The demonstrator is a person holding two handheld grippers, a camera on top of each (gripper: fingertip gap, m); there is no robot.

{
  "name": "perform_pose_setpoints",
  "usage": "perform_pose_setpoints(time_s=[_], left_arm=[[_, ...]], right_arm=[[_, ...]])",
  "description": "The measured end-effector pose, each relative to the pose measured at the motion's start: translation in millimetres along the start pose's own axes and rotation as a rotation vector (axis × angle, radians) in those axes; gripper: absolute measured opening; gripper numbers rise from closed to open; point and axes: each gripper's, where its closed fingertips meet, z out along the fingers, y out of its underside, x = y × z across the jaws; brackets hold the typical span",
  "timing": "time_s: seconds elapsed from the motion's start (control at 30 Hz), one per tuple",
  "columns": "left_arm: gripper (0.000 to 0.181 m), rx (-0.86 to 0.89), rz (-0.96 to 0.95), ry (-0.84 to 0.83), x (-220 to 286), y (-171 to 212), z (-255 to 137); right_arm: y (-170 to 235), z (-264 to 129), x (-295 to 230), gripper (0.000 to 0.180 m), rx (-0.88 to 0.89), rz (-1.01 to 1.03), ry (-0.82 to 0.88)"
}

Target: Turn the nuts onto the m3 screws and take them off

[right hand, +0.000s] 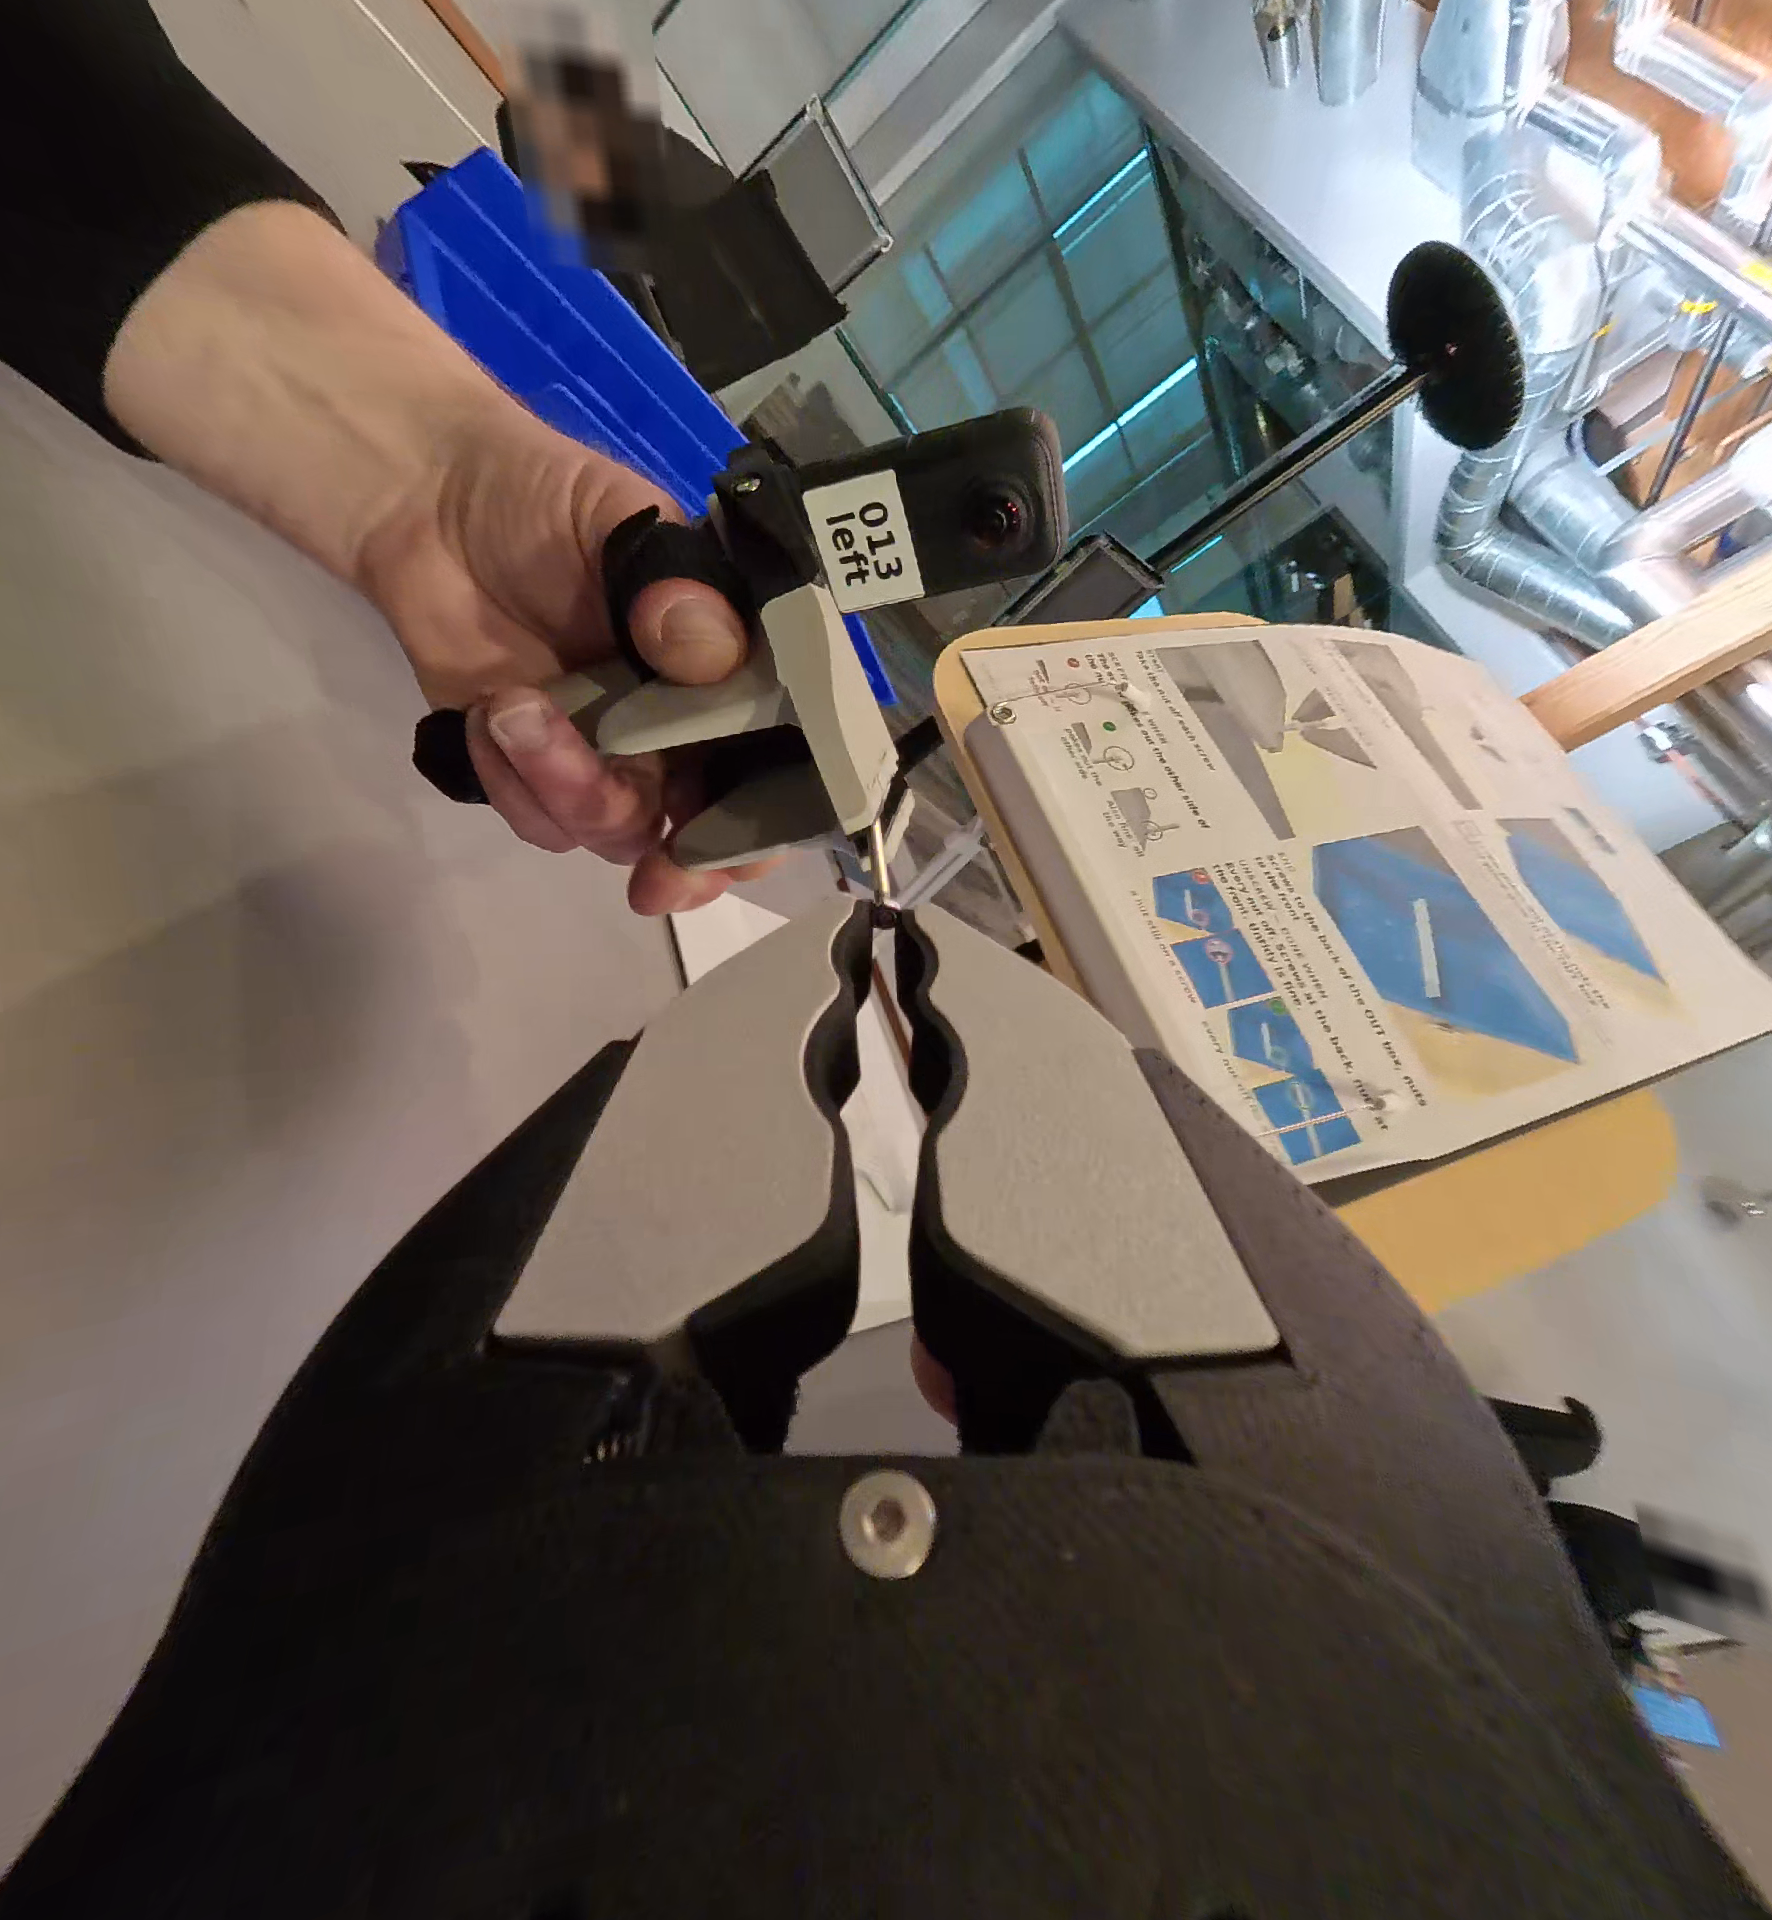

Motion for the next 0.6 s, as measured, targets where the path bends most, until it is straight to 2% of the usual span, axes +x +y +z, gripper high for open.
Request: perform_pose_setpoints(time_s=[0.03,0.07,0.1,0.23,0.37,0.53,0.6], left_arm=[[0.003,0.002,0.003,-0.006,-1,0,0],[0.004,0.008,0.014,-0.018,-3,0,0],[0.014,0.003,0.039,-0.034,-3,0,0],[0.029,-0.068,0.273,-0.133,0,-1,3],[0.030,-0.157,0.464,-0.259,-6,2,3],[0.028,-0.108,0.626,-0.364,-8,-12,-1],[0.026,-0.170,0.707,-0.384,-6,-8,1]], right_arm=[[1,1,0,0.005,0.003,0.030,-0.012],[2,1,0,0.005,0.013,0.073,-0.023],[2,1,0,0.005,0.029,0.130,-0.036],[2,-1,8,0.005,0.124,0.408,-0.097],[5,-5,18,0.005,0.230,0.668,-0.149],[7,-4,12,0.005,0.300,0.900,-0.294],[8,-3,11,0.004,0.330,0.975,-0.320]])
